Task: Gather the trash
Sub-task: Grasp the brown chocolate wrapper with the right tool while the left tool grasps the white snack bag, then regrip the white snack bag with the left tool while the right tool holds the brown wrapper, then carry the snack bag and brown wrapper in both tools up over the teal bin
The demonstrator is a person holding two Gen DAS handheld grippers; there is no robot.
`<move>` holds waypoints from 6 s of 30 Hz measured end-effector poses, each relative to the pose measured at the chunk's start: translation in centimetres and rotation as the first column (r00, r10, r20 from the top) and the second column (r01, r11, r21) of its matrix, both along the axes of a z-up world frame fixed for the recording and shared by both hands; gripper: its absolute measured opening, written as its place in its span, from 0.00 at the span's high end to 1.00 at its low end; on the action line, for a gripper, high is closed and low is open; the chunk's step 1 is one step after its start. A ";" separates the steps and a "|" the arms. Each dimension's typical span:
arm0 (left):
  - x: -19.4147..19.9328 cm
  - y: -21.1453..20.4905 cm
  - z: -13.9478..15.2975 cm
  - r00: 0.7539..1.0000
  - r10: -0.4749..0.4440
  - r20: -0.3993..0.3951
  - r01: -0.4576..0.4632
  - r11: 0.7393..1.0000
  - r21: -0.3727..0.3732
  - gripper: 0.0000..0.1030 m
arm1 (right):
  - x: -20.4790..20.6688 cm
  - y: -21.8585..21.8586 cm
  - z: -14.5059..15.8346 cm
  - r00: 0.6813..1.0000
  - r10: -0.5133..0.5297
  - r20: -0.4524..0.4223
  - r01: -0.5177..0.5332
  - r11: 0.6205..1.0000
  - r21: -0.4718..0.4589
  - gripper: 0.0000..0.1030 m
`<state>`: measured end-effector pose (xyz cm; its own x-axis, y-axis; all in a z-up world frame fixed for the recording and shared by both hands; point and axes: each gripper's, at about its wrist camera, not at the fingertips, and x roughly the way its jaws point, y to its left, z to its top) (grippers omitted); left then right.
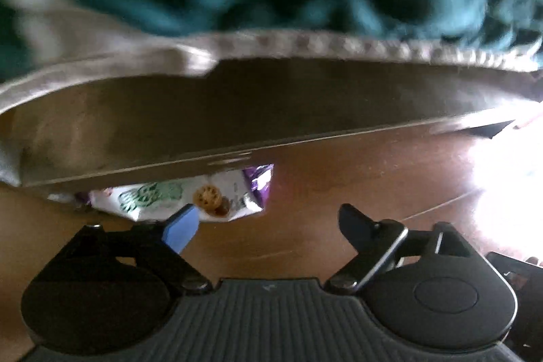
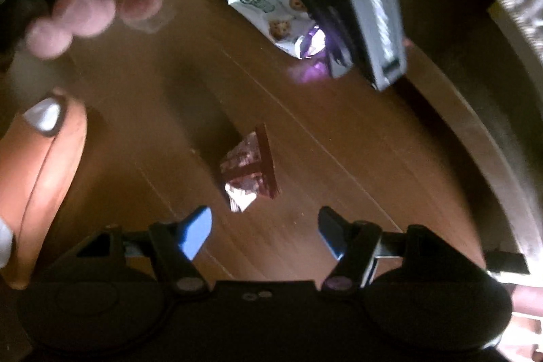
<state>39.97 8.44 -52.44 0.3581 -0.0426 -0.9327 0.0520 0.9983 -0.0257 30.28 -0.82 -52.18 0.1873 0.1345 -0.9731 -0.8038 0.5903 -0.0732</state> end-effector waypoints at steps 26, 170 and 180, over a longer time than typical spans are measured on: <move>2.5 -0.8 -3.6 0.998 -0.024 -0.055 0.032 0.989 0.145 0.80 | 1.8 3.1 -3.8 0.999 0.036 0.013 -0.036 0.999 0.016 0.68; -13.5 -21.3 56.8 0.781 -0.298 0.549 0.360 0.933 -0.005 1.00 | -14.6 -25.2 57.3 0.576 -0.633 0.517 0.372 0.766 0.524 0.69; -15.1 -37.9 66.6 0.593 -0.425 0.684 0.538 0.841 0.056 1.00 | -17.0 -38.5 66.2 0.255 -0.752 0.607 0.471 0.645 0.602 0.70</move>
<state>24.88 -29.45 14.12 0.7479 -0.5009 -0.4355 0.5837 0.8087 0.0723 13.32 -39.33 14.04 0.9330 -0.1830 -0.3099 0.1347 0.9761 -0.1708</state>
